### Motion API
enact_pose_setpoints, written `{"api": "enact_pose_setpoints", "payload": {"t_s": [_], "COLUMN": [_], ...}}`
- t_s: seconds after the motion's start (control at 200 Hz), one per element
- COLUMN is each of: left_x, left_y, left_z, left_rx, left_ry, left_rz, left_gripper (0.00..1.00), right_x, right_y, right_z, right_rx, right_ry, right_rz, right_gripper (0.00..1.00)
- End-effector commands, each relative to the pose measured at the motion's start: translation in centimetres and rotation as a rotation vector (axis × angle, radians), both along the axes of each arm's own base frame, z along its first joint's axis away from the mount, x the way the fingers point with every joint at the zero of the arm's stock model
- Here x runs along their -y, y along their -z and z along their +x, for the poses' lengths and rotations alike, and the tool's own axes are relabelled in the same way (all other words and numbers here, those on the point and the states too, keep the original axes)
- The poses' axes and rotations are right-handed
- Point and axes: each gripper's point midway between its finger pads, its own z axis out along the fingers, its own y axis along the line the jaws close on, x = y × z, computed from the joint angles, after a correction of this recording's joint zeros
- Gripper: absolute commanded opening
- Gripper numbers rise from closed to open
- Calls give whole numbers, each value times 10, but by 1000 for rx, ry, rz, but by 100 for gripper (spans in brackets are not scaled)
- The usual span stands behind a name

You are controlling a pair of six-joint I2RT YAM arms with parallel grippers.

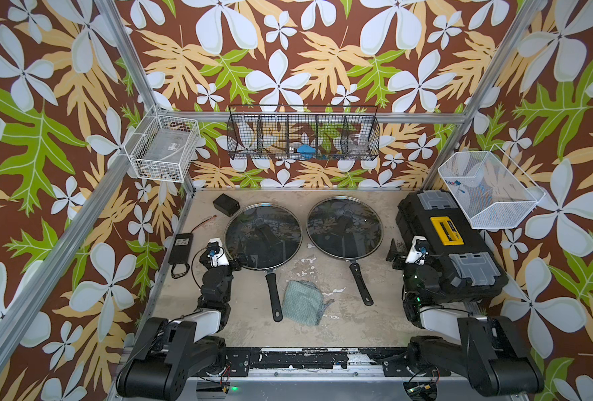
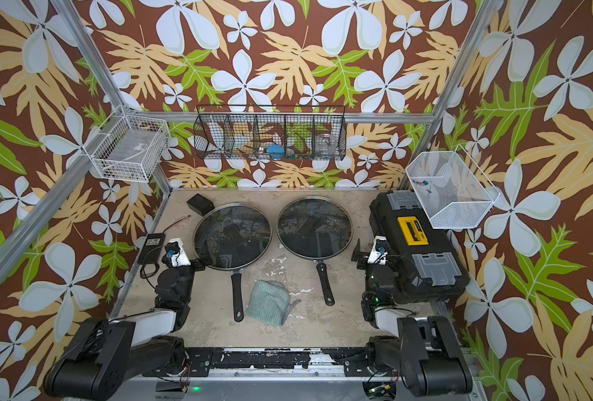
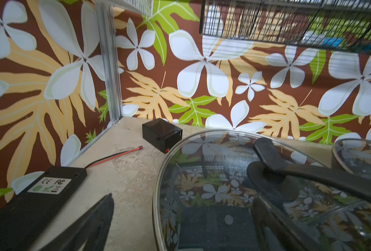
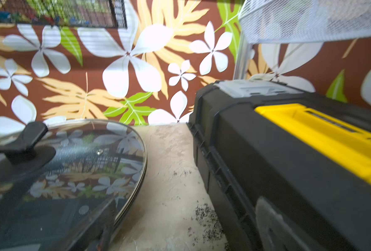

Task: Wipe the pot lid with a cloth
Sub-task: Pick up the cleaning item at the center of the board.

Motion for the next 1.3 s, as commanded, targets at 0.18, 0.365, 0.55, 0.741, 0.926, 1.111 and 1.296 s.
{"api": "enact_pose_setpoints", "payload": {"t_s": [0.18,0.365,0.55,0.741,0.926,1.111,1.296], "left_x": [15,35,62,82,96,100,106], "left_y": [-36,-69,-82,-85,-89,-71,-67], "left_z": [-17,-23,-24,-35,-41,-45,-58], "left_rx": [36,21,-165,-375,-445,-531,-542], "left_ry": [-54,44,165,278,381,412,471], "left_rz": [-135,-387,-413,-257,-118,-51,-48], "left_gripper": [100,100,100,100,100,100,100], "right_x": [-42,-88,-157,-221,-278,-324,-348], "right_y": [-28,-36,-29,-15,15,46,84], "right_z": [-1,-4,-19,-37,-75,-124,-151], "right_rx": [-41,-88,-225,-381,-524,-637,-763], "right_ry": [-118,-287,-492,-698,-868,-1061,-1189], "right_rz": [54,121,88,13,-164,-292,-350], "right_gripper": [100,100,100,100,100,97,91]}}
